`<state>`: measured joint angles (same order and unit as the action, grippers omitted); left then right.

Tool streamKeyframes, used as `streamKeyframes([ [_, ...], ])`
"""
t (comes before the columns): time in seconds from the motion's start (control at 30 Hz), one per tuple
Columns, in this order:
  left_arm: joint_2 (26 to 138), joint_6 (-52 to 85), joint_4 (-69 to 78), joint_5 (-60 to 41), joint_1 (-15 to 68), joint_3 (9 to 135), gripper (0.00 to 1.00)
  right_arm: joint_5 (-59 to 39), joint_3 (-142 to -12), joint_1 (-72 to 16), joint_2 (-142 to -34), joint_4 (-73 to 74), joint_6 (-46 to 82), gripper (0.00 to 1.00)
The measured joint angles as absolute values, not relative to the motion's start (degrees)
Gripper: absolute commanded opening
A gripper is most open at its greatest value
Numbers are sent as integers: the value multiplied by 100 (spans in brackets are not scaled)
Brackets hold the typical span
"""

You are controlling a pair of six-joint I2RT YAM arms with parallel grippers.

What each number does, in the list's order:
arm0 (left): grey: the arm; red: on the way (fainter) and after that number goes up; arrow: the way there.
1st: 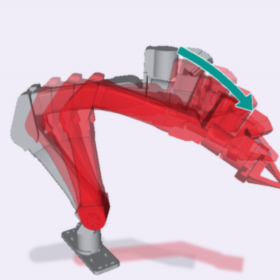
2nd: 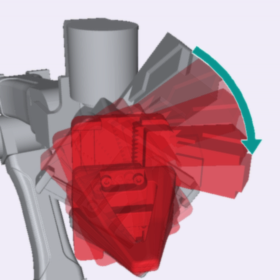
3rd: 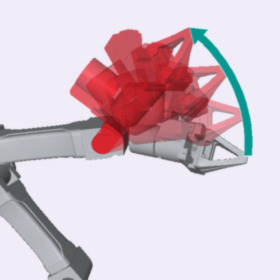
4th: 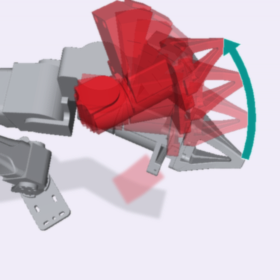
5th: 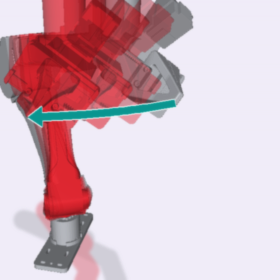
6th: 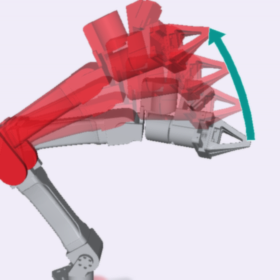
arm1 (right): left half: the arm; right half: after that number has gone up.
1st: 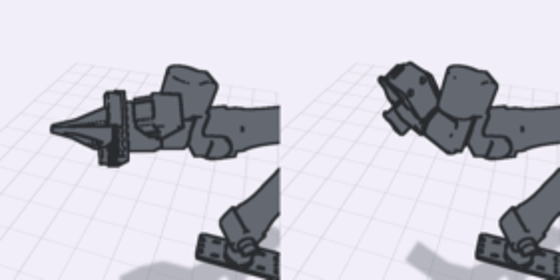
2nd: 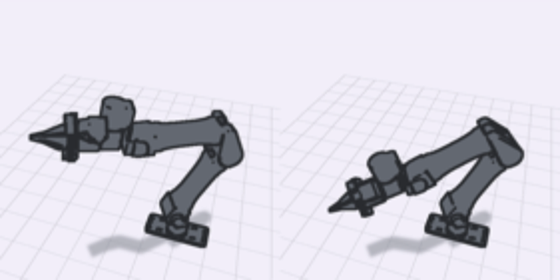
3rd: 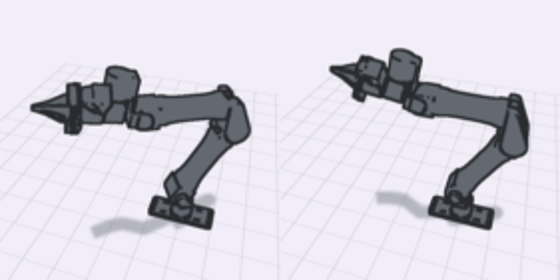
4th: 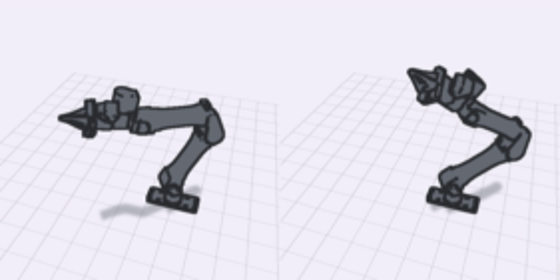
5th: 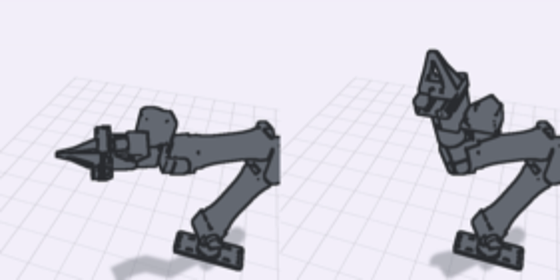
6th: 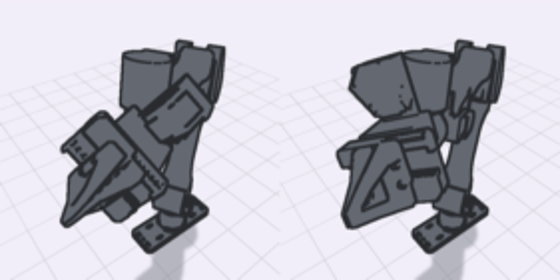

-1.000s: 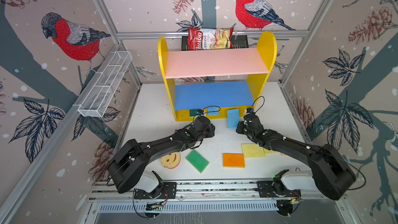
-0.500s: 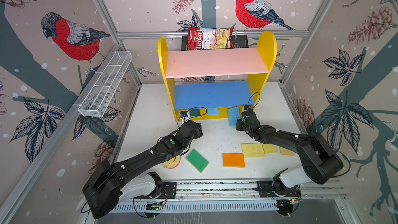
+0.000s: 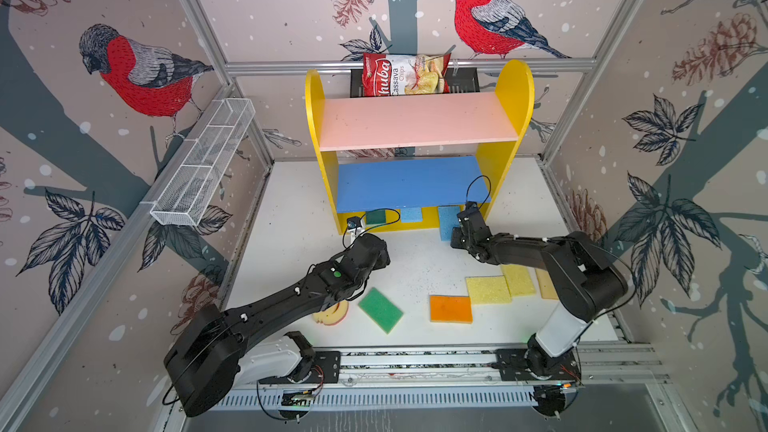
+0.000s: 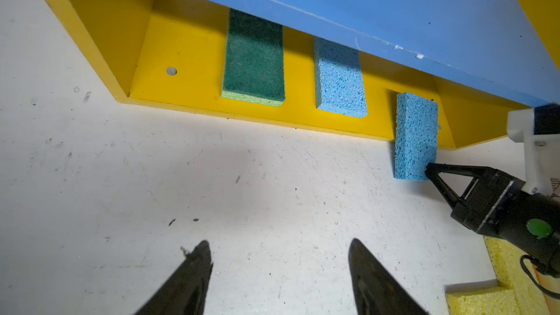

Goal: Place and organize the cleaning sponges onto the shelf
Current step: 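Release the sponge and draw the right gripper back from the shelf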

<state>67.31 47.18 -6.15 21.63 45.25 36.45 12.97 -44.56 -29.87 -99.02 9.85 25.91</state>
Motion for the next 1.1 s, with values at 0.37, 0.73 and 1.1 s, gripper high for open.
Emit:
streamKeyframes([
  [0.37,6746,4792,-663,2139,4517,3590,71,1374,-4217,-2934,-9725,1339,2858,37],
  [0.73,6917,4873,-661,1946,4517,3594,70,1245,-3264,-2753,-8606,1831,3210,24],
  [1.1,7111,4952,-642,1791,4517,3616,69,-585,-2053,-2661,-8755,3577,4254,2],
])
